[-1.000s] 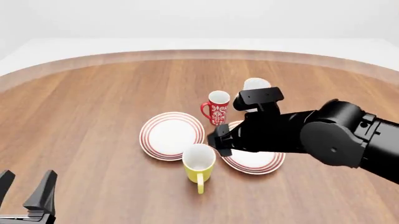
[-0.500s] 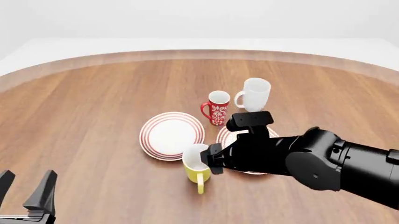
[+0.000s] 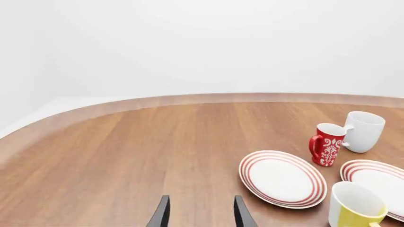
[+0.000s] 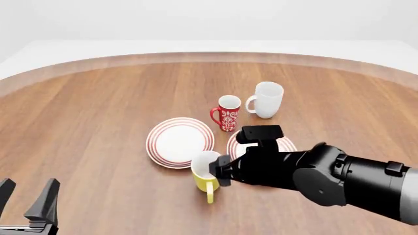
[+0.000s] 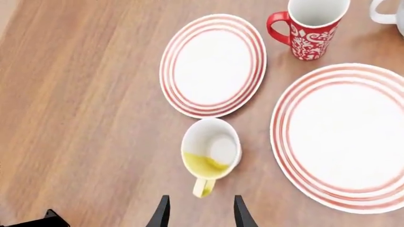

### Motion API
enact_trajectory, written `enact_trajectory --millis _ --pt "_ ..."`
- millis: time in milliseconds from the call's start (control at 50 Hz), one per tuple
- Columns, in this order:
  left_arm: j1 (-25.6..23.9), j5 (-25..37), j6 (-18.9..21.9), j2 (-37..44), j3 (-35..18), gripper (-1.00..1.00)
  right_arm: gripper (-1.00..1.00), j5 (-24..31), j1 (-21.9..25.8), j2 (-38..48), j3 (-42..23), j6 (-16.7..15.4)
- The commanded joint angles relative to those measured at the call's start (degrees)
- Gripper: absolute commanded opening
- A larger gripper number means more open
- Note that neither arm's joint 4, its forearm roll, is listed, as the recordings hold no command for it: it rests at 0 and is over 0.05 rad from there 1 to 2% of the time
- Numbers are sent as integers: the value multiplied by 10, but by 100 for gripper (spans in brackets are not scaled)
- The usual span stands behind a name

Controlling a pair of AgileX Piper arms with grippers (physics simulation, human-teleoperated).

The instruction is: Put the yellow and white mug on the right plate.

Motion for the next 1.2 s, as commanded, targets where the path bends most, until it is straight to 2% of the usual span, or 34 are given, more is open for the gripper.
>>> enact_trajectory --millis 20,360,580,660,720,740,760,960,1060,1200 --pt "0 0 0 0 0 100 100 -34 8 16 19 19" --pt "0 0 0 0 0 100 100 -68 16 32 38 27" --pt "0 0 0 0 0 100 100 -94 -1 46 44 17" --pt "0 0 0 0 0 100 100 -125 24 46 66 40" --pt "0 0 0 0 0 100 100 -132 22 48 71 42" --pt "0 0 0 0 0 100 100 -142 34 44 80 54" --pt "0 0 0 0 0 100 100 -179 38 63 100 71" --pt "0 0 0 0 0 100 100 -194 27 80 98 66" --pt "0 0 0 0 0 100 100 -214 31 95 105 73" --pt "0 0 0 0 0 100 100 -211 30 97 99 71"
